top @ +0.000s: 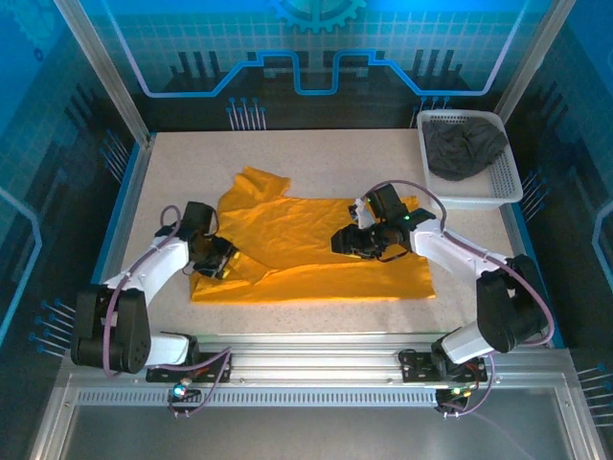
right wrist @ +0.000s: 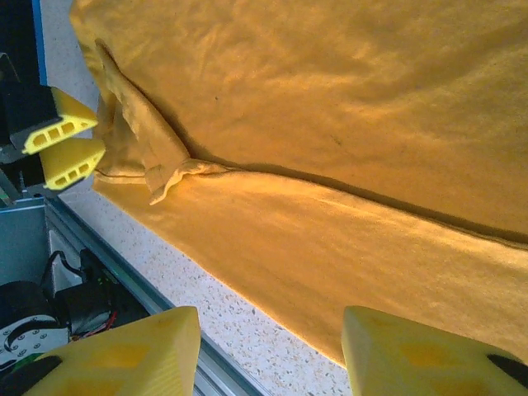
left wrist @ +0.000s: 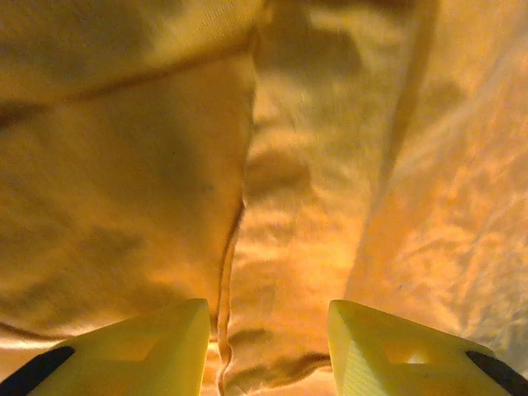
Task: Fold and stack the t-shirts
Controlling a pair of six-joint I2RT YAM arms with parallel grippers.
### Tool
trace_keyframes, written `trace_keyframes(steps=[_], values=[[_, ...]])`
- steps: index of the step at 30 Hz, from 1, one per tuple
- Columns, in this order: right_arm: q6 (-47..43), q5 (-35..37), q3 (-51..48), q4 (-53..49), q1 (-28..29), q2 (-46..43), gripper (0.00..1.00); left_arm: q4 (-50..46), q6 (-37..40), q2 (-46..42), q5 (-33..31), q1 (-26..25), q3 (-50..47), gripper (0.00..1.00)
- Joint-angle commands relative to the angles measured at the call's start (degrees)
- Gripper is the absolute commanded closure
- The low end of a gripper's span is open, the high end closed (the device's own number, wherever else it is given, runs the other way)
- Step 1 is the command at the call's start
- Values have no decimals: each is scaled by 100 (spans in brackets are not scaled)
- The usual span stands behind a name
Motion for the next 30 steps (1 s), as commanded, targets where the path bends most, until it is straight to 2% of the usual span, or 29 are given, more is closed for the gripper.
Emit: trace_keyframes(steps=[1,3,7,14,19,24,30], values=[[-131,-408,129,180,44,158,49,-575,-450,-236,-184,-553,-140,51],[-122,-615,127,337,51,202,49,-538,-870,-507,-172,-759,-436,49],[-17,-955,182,631,91,272,48,129,-1655,-787,-168,-1041,-953,49],[-11,-976,306,580,130,450,49,523,-1651,-100,-282,-1348,-590,49],[-60,-901,286,473,129,399,49,672,-1694,172,-336,-1486,-514,54],[-24,-844,136,480,129,280,51,729,-1723,214,-406,-1539,-375,63],[2,-784,55,474,112,240,54,697,-1664,240,-515,-1595,-189,92]])
